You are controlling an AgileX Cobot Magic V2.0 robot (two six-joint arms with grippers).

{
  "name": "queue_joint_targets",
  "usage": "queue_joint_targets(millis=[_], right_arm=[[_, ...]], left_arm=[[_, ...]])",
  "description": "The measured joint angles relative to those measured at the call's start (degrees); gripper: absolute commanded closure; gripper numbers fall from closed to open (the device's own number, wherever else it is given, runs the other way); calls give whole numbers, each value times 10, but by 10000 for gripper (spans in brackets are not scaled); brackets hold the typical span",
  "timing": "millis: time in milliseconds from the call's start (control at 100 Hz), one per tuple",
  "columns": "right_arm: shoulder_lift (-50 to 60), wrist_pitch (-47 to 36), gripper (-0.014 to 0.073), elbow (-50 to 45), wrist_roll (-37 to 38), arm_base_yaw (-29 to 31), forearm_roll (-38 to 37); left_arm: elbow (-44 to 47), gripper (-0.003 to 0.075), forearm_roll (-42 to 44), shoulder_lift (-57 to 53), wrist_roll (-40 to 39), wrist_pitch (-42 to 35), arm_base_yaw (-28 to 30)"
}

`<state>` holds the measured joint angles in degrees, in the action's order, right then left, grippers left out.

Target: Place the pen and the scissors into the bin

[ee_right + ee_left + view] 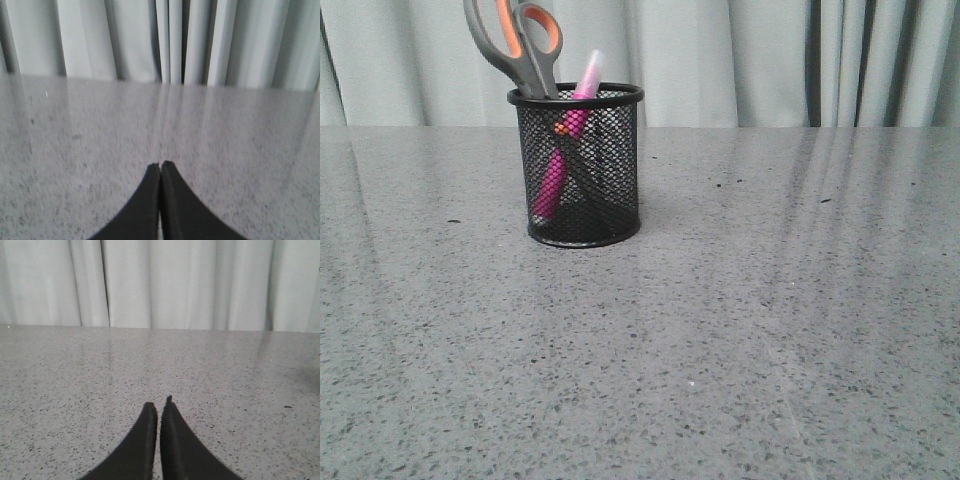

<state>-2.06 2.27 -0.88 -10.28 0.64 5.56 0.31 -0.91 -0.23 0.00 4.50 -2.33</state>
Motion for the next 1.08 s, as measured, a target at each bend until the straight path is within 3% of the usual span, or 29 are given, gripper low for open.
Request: queue_joint_targets(millis=[350, 1080], right_arm=[[26, 66, 651, 0, 6, 1, -41], [26, 67, 651, 0, 7, 1, -44]], left_arm=[[0, 740, 0, 0, 0, 1, 0], [0, 740, 0, 0, 0, 1, 0]])
